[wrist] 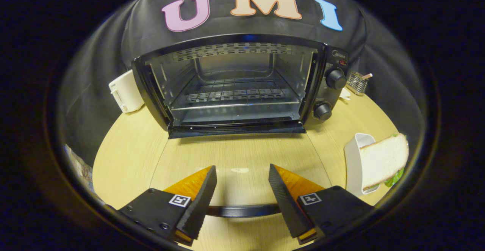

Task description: Open the toaster oven, put the food inside, and close the toaster oven door.

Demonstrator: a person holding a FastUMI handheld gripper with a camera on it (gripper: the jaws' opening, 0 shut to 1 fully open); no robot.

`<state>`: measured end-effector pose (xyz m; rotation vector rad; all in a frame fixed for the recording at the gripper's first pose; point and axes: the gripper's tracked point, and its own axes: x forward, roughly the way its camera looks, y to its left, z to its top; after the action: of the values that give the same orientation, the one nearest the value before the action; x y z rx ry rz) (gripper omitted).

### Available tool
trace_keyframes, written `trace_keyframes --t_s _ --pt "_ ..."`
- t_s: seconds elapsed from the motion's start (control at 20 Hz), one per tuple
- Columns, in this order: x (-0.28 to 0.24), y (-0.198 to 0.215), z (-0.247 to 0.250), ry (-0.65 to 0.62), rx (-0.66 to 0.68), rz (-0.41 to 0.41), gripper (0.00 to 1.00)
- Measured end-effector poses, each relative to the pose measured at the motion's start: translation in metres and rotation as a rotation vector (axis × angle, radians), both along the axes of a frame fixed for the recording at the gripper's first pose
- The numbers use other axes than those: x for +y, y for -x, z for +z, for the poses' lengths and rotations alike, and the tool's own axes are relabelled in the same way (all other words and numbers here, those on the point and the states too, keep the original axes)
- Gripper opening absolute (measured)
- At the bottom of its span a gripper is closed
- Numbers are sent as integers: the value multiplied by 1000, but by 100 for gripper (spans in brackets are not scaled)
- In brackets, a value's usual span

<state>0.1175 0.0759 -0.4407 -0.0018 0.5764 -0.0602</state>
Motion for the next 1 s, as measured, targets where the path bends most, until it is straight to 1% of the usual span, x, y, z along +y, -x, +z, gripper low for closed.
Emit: trace_keyframes --t_s 0.25,0.35,0.45,0.6,0.8,0.85,1.0 --pt "0 -3 4 0 7 3 89" --pt "5 -1 7 -24 22 18 89" --pt "6 -1 18 -53 8 33 90" --pt "-5 6 48 -41 -26 66 90" --pt "-29 17 106 -25 -110 135 95" --pt "-40 21 121 -6 -125 138 97" --pt "-77 32 160 31 -176 121 97"
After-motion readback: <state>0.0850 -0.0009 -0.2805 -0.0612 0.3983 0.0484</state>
